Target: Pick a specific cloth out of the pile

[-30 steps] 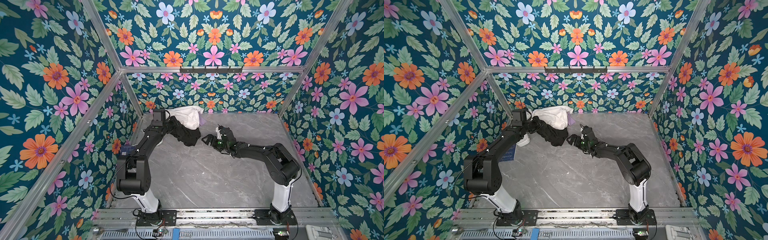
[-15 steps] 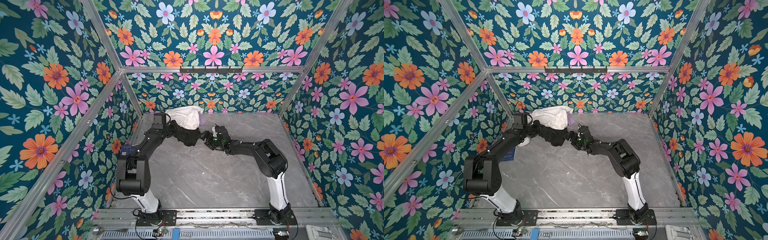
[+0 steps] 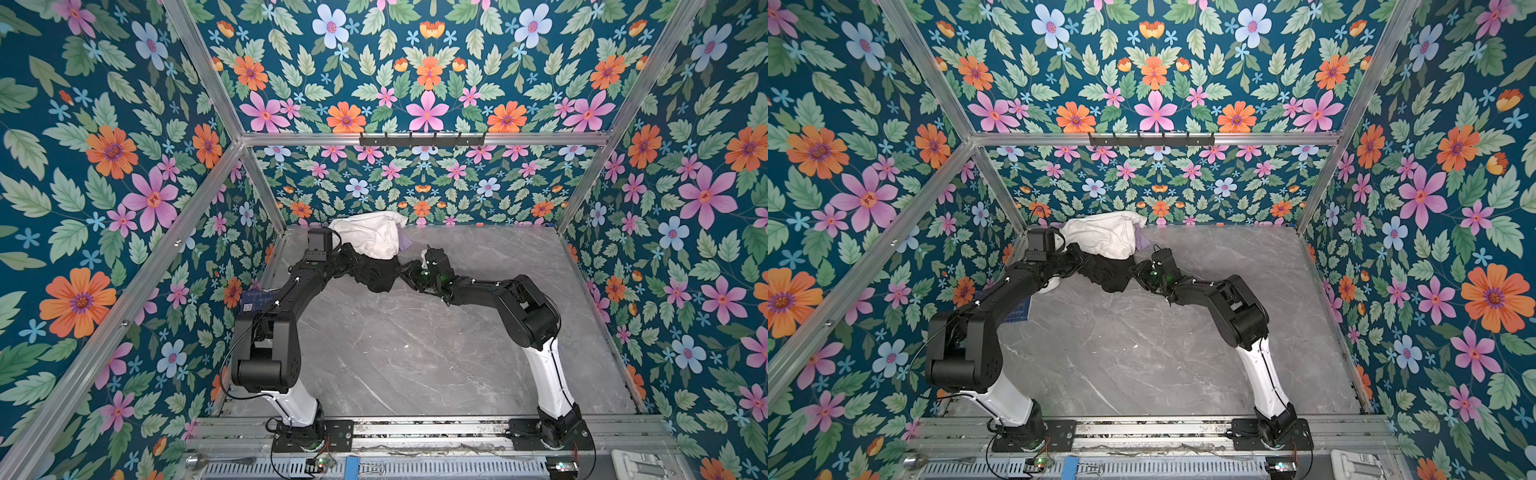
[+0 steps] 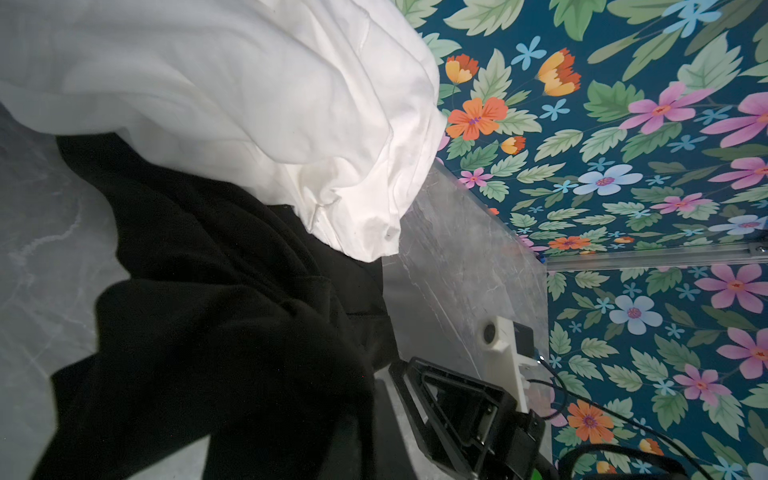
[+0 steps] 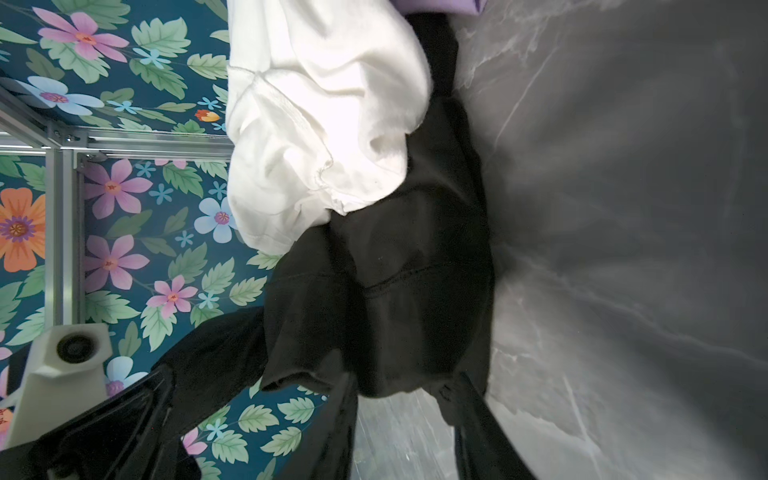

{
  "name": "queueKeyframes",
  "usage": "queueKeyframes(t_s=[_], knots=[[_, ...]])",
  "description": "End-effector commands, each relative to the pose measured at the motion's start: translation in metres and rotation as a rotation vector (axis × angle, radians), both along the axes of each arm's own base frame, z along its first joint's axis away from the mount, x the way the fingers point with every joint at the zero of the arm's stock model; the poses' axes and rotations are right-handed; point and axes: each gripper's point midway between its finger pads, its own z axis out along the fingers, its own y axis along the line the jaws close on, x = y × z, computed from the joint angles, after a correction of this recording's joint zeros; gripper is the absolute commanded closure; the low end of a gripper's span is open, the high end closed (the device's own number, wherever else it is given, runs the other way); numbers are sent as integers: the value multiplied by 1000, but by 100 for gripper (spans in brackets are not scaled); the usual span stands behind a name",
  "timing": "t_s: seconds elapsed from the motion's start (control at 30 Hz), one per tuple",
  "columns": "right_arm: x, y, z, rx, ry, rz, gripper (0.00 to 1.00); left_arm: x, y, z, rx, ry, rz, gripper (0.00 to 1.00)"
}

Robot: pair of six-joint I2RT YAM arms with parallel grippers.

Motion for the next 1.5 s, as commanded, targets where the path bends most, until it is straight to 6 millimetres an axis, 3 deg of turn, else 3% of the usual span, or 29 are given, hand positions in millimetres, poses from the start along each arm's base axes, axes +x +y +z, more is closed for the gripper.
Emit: queueKeyframes(t_s=[0.0, 0.27, 0.63, 1.47], knots=[[8, 1, 2, 9, -9, -20, 64, 3, -2, 9, -9, -37, -5, 93], [15, 2, -7, 6, 0, -29, 73, 3, -2, 6, -10, -31, -6, 94], [18, 4, -2, 19, -18, -28, 100, 3, -3, 8, -11, -38, -9, 94], [19, 9, 77, 32, -139, 13, 100, 13, 0, 36, 16, -92, -4, 94]])
